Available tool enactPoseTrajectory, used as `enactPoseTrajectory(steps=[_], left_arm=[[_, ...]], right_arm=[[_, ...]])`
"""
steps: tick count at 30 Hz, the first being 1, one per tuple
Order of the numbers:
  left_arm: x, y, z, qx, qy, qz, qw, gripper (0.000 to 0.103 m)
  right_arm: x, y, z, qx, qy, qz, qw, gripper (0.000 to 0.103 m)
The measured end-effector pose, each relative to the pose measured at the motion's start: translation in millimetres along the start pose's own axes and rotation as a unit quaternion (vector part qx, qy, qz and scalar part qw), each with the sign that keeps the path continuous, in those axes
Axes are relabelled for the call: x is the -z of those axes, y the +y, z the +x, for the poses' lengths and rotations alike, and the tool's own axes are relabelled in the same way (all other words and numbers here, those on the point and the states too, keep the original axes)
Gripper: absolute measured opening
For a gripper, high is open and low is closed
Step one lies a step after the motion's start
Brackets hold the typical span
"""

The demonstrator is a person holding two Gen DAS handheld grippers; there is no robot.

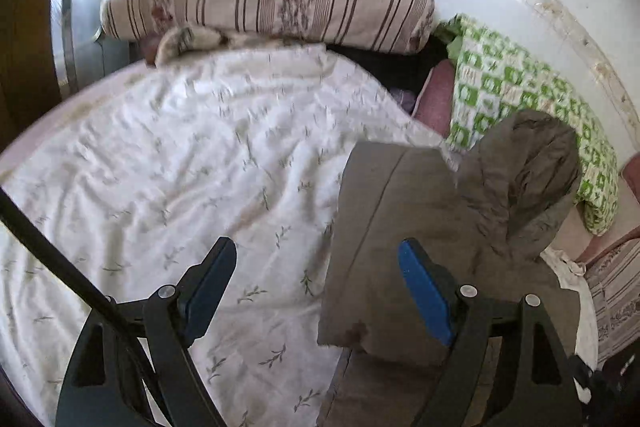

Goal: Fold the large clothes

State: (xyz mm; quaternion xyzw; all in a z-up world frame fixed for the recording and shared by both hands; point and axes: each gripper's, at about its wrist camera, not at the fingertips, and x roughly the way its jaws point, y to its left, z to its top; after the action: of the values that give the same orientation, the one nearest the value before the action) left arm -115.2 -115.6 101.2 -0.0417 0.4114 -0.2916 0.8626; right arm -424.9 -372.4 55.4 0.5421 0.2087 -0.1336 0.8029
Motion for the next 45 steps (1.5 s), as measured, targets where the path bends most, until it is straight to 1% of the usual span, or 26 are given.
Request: enactPoseTrajectory(steps=[3,7,8,9,10,11,12,14,18,20,21,25,27,29,32,34,36,37,38,40,43,45], left_arm=[[3,-7,12,0.016,0.022,0.012,0.9996,0.082],[5,-14,15,0.023,0.022,0.022,0.9993,0.082],[5,-15,16,0.022,0.022,0.022,0.9993,0.082],[7,-15,17,0.023,0.024,0.022,0.9992,0.082],[6,-16,18,0.024,0.026,0.022,0.9991,0.082],[7,-16,19,0.026,0.028,0.021,0.999,0.082],[7,-16,19,0.027,0.028,0.02,0.9991,0.082],[6,-15,18,0.027,0.026,0.018,0.9991,0.082],[5,-14,14,0.035,0.019,0.012,0.9991,0.082],[6,-17,15,0.041,0.021,0.015,0.9988,0.082],[7,-20,16,0.041,0.024,0.019,0.9987,0.082],[17,-38,26,0.036,0.038,0.052,0.9973,0.082],[25,-49,31,0.036,0.045,0.071,0.9958,0.082],[33,-61,35,0.033,0.049,0.093,0.994,0.082],[45,-80,42,0.025,0.055,0.129,0.9899,0.082],[52,-87,50,0.015,0.063,0.145,0.9873,0.082],[58,-90,59,0.001,0.075,0.156,0.9849,0.082],[60,-91,63,-0.003,0.08,0.159,0.9841,0.082],[62,-91,66,-0.006,0.086,0.161,0.9831,0.082],[64,-92,70,-0.011,0.093,0.168,0.9813,0.083],[64,-94,64,-0.015,0.084,0.176,0.9808,0.082],[60,-96,53,-0.012,0.06,0.176,0.9824,0.082]], right_arm=[[-8,-1,21,0.027,0.007,0.009,1.0,0.055],[-12,-10,40,0.066,0.011,0.021,0.998,0.053],[-13,-14,44,0.062,0.009,0.029,0.998,0.052],[-15,-17,48,0.053,0.009,0.034,0.998,0.049],[-15,-19,49,0.049,0.011,0.035,0.998,0.031],[-17,-20,52,0.048,0.015,0.033,0.998,0.021],[-17,-18,50,0.047,0.012,0.031,0.998,0.02],[-21,-2,34,0.058,-0.016,-0.009,0.998,0.018],[-36,14,-9,0.089,-0.067,-0.056,0.992,0.018],[-45,16,-27,0.113,-0.085,-0.077,0.987,0.018],[-50,14,-38,0.134,-0.096,-0.086,0.982,0.018],[-60,-1,-58,0.194,-0.111,-0.094,0.97,0.018],[-61,-15,-65,0.234,-0.117,-0.099,0.96,0.018],[-62,-28,-67,0.252,-0.116,-0.092,0.956,0.018],[-62,-49,-61,0.268,-0.108,-0.076,0.954,0.018],[-62,-61,-57,0.269,-0.1,-0.067,0.956,0.018],[-63,-67,-56,0.264,-0.099,-0.063,0.957,0.022],[-63,-67,-55,0.264,-0.097,-0.063,0.958,0.022],[-65,-68,-55,0.265,-0.093,-0.062,0.958,0.029],[-63,-65,-58,0.264,-0.084,-0.061,0.959,0.038],[-57,-53,-69,0.269,-0.086,-0.067,0.957,0.038],[-52,-32,-80,0.28,-0.108,-0.093,0.949,0.038]])
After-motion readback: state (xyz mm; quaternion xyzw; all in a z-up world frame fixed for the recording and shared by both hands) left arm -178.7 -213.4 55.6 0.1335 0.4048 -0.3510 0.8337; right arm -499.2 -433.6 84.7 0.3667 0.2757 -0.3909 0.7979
